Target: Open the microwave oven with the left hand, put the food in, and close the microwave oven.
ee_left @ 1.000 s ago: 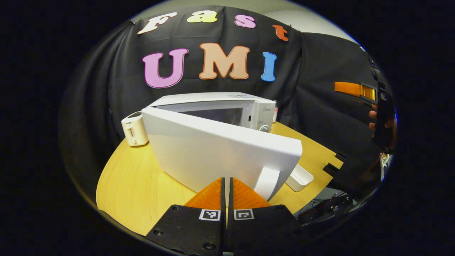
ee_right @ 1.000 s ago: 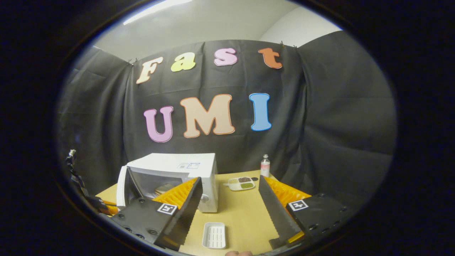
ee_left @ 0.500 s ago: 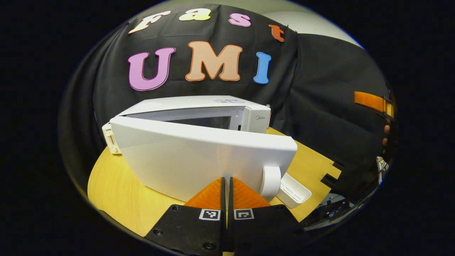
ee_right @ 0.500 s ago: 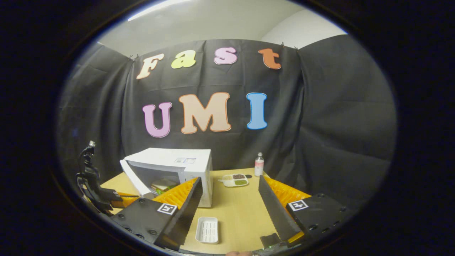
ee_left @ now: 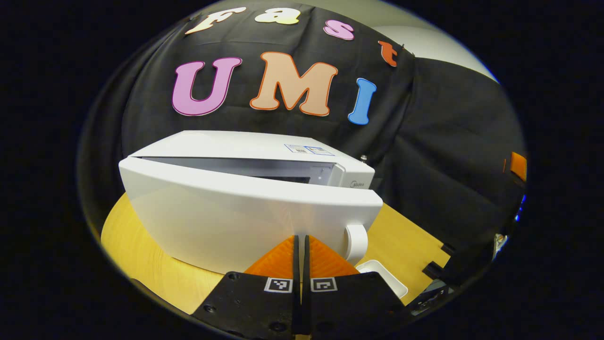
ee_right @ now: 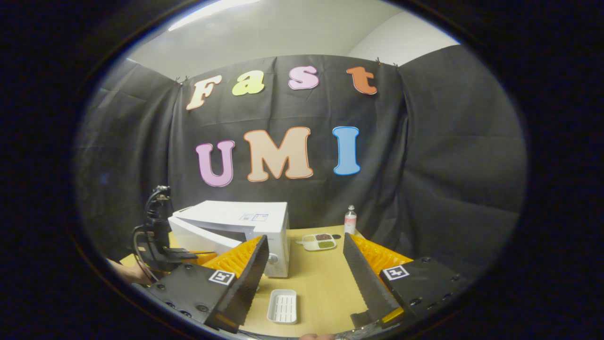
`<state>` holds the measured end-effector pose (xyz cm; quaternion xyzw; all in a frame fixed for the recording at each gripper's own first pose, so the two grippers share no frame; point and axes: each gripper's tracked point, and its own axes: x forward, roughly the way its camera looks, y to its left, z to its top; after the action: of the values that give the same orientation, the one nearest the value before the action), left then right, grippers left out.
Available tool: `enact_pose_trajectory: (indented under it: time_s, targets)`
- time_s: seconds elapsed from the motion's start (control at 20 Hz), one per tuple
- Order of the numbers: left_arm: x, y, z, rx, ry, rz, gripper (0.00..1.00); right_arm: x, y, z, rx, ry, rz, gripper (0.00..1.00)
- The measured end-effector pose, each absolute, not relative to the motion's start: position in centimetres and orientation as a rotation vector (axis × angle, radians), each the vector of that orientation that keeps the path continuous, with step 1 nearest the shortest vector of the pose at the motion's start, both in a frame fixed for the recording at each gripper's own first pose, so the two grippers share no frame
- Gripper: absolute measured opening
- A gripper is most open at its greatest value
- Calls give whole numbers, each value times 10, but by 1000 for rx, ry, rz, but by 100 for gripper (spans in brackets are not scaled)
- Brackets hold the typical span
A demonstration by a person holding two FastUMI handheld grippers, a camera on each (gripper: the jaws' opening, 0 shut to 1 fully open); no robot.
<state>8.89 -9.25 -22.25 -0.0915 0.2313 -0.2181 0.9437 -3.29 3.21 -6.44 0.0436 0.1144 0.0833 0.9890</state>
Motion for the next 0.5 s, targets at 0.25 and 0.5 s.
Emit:
enact_pose_trajectory:
  time_s: [0.25, 0.5]
  targets:
    - [114, -104, -234, -168, 508, -430, 0, -34, 34, -61, 66, 224, 181, 87]
    - [137, -116, -232, -188, 510, -424, 0, -30, 32, -59, 53, 216, 172, 97]
